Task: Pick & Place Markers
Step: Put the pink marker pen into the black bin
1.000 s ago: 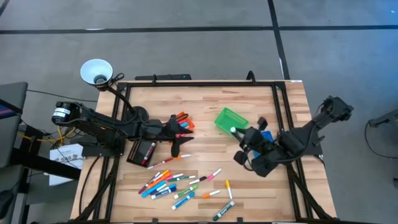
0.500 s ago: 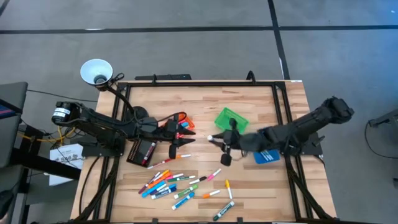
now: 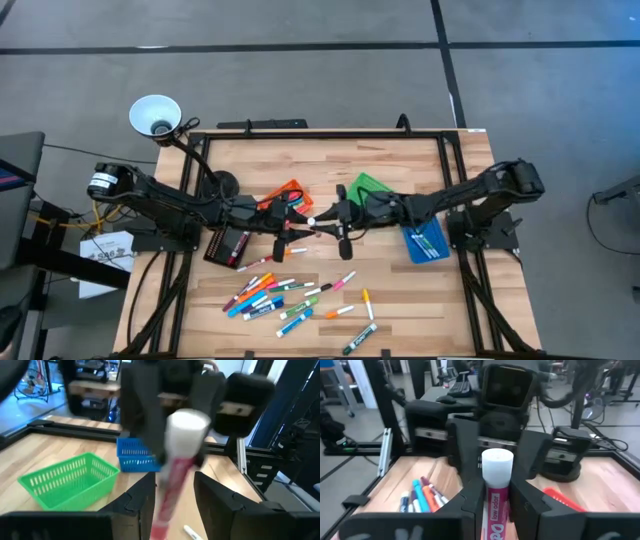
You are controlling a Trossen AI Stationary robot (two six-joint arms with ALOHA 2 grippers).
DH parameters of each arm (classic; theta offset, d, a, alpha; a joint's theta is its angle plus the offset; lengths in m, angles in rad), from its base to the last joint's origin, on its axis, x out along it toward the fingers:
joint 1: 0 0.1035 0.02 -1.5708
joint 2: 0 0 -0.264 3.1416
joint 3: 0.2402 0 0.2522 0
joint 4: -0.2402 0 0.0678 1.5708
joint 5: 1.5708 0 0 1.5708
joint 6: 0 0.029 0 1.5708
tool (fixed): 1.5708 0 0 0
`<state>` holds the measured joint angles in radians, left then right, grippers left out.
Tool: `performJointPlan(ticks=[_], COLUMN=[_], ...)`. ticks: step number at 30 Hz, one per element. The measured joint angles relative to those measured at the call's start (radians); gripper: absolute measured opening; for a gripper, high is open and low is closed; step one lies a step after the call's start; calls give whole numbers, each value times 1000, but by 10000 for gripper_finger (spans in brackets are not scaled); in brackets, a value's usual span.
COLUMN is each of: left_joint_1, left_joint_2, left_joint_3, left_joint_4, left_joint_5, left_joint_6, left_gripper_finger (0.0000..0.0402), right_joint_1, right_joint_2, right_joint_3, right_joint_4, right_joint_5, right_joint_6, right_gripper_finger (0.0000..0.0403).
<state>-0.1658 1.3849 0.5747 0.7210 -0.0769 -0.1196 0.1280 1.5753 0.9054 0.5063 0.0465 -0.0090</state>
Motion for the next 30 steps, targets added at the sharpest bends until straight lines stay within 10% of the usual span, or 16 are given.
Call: performJointPlan(ticks=[20,30], left_joint_1=[-2,-2], left_joint_2=[0,0], left_joint_3=[0,0], left_joint_4=[-5,-7], left_joint_5=[-52,-53], left_joint_6=[9,-7], left_gripper_finger=[69,70], right_joint_1=[-59,-66], right_joint_2=[16,16], right_joint_3=[13,13], right_joint_4=[131,78], right_joint_5=[-111,-97], right_joint_6=[-40,-48], right_gripper_finger=[72,178])
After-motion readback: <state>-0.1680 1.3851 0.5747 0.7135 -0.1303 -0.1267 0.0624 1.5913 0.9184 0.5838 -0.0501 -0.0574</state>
